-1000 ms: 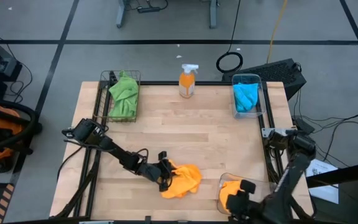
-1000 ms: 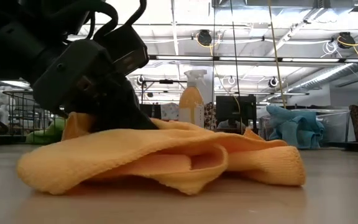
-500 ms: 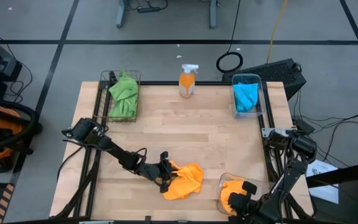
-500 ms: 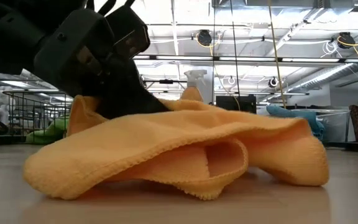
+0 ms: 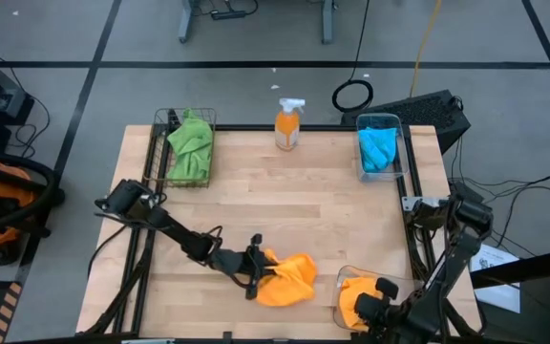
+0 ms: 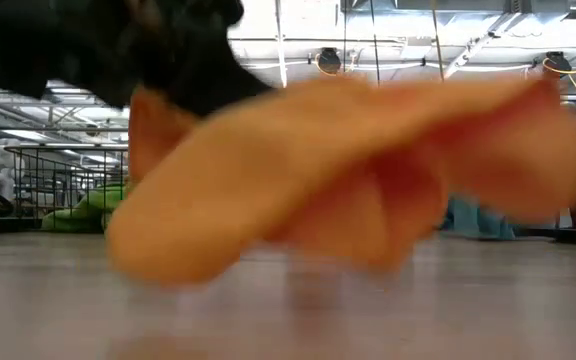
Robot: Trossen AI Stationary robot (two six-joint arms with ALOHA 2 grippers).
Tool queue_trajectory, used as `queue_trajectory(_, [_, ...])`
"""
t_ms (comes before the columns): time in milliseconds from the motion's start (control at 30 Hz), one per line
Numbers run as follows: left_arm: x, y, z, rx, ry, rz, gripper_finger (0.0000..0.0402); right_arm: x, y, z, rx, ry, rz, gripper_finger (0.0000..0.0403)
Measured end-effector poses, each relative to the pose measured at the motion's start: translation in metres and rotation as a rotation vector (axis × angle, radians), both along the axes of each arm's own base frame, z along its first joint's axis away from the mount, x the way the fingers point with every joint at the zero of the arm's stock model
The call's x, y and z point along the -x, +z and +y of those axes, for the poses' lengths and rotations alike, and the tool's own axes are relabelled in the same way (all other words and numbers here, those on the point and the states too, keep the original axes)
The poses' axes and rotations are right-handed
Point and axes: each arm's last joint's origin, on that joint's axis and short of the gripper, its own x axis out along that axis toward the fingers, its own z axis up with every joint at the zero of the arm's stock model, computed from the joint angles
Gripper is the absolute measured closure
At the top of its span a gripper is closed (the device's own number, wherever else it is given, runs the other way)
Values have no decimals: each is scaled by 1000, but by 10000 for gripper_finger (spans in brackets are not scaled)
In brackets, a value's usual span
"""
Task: Sort microfiber towel by color & place in baskets
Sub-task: Put the top yellow microfiber towel into the bottom transparent bin, then put the yellow microfiber towel into the bottom transparent bin
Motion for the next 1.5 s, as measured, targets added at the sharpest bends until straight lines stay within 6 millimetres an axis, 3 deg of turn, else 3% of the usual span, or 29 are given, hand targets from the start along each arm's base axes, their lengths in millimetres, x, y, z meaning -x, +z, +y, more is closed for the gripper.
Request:
queue_trajectory(300, [3,71,-4,-49,-49,-208,379,8,45,5,0,-31,-87,300])
queue_trajectory(500, [-2,107,-5,-107,-52,-262,379,1,87,12,141,66,-404,248])
queue_trajectory(733, [-18,131,-4,-185,34,-208,379,-16,121,19,432,225,-721,204])
queue_trajectory(867, [-23,141,-1,-165,67,-228,379,-37,127,14,548,252,-759,172])
queue_trajectory(1000, [-25,148,-2,-143,30,-251,379,-62,125,-4,631,227,-710,138])
queue_trajectory(1233, [-25,152,-7,-128,-63,-275,379,-90,121,-34,705,166,-626,80])
queue_trajectory(1500, [-25,154,-9,-201,-138,-318,379,-108,122,-50,738,181,-582,66])
